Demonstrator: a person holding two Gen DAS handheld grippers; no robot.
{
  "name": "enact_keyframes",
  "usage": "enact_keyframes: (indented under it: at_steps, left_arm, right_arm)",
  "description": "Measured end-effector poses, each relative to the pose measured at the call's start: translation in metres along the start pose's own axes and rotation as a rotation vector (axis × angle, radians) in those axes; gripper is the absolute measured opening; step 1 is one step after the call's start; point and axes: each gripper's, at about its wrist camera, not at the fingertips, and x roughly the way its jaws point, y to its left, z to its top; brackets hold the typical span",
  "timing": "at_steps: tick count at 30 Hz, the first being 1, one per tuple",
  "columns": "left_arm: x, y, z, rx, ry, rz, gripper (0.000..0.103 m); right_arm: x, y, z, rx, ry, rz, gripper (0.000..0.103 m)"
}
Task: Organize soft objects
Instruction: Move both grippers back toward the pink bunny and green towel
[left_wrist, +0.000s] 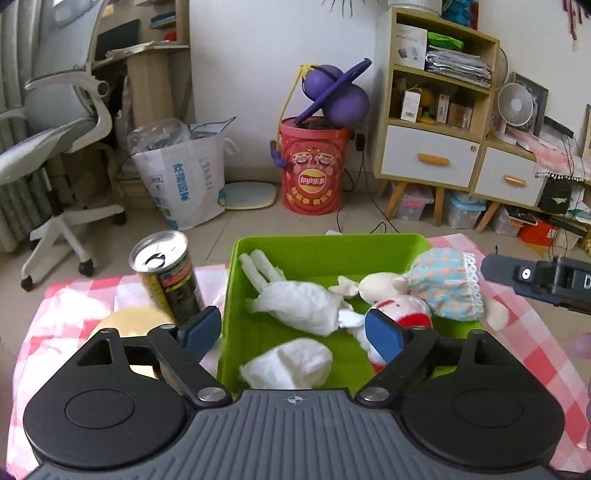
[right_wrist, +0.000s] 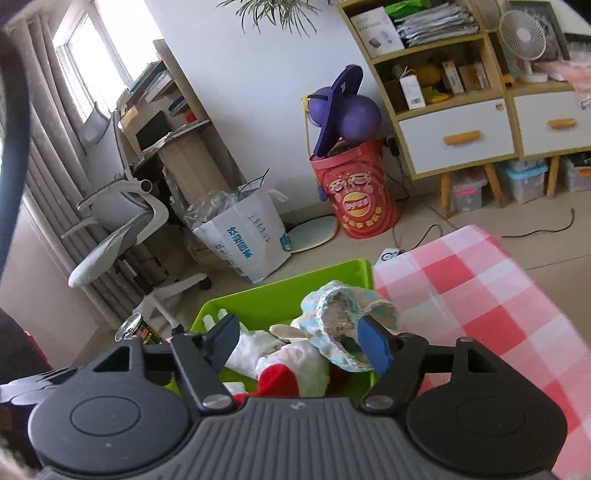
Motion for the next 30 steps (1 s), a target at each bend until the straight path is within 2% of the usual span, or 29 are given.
enact_keyframes:
  at_steps: [4, 13, 22, 30]
  left_arm:
    - [-0.021, 0.004, -0.009, -0.019, 0.002, -0.008, 0.089]
    - [-0.069, 0.015, -0.033, -0.056, -0.005, -0.021, 0.096]
    - [-0.112, 0.024, -0.060, -0.077, -0.017, -0.019, 0.097]
    - [-0.134, 0.038, -0.090, -0.159, -0.031, -0.036, 0.098]
  right_arm:
    - [-0.020, 0.007, 0.001, -0.012, 0.000, 0.001, 0.055]
    - [-0.068, 0.031, -0.011, -0.151, 0.003, -0.014, 0.071]
    - [-0.103, 0.045, -0.034, -0.206, -0.006, -0.043, 0.077]
    - [-0.127, 0.058, -0.056, -0.253, -0.052, -0.038, 0.080]
